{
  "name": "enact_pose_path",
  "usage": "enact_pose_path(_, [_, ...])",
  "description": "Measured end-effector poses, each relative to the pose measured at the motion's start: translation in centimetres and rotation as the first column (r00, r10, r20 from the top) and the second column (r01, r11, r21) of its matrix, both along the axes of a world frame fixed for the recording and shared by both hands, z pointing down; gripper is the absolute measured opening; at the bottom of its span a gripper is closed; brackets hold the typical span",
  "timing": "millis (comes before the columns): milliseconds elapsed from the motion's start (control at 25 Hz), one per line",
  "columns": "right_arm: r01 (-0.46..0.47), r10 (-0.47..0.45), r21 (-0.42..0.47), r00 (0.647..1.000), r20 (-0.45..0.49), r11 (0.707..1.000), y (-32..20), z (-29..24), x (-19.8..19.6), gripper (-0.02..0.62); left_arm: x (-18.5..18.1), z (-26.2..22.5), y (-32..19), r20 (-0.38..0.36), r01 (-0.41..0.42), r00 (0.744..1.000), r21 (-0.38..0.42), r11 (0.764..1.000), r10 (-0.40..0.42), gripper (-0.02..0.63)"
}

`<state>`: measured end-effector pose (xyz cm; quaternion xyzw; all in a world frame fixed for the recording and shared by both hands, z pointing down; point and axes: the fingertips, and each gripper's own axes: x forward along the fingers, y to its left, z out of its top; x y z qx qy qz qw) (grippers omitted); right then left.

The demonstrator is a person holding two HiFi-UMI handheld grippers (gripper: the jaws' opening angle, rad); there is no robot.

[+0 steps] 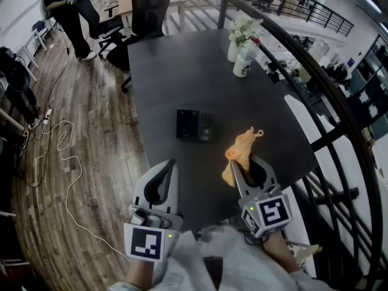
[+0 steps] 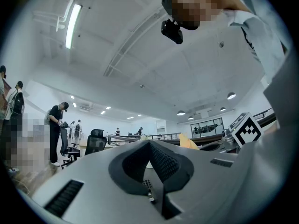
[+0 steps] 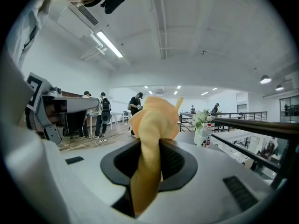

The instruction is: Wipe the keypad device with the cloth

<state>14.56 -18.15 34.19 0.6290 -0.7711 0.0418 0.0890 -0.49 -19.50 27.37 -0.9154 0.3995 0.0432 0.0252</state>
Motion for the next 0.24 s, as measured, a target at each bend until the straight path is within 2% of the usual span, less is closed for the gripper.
enact_pose_path(240, [-0.003,0.003,-0.009,1.0,0.002,1.0,0.0,0.3,-0.08,0.098,-0.02,0.06,-0.09,-0.001,-0.003,1.0,-0.001,1.0,0.003,0.012])
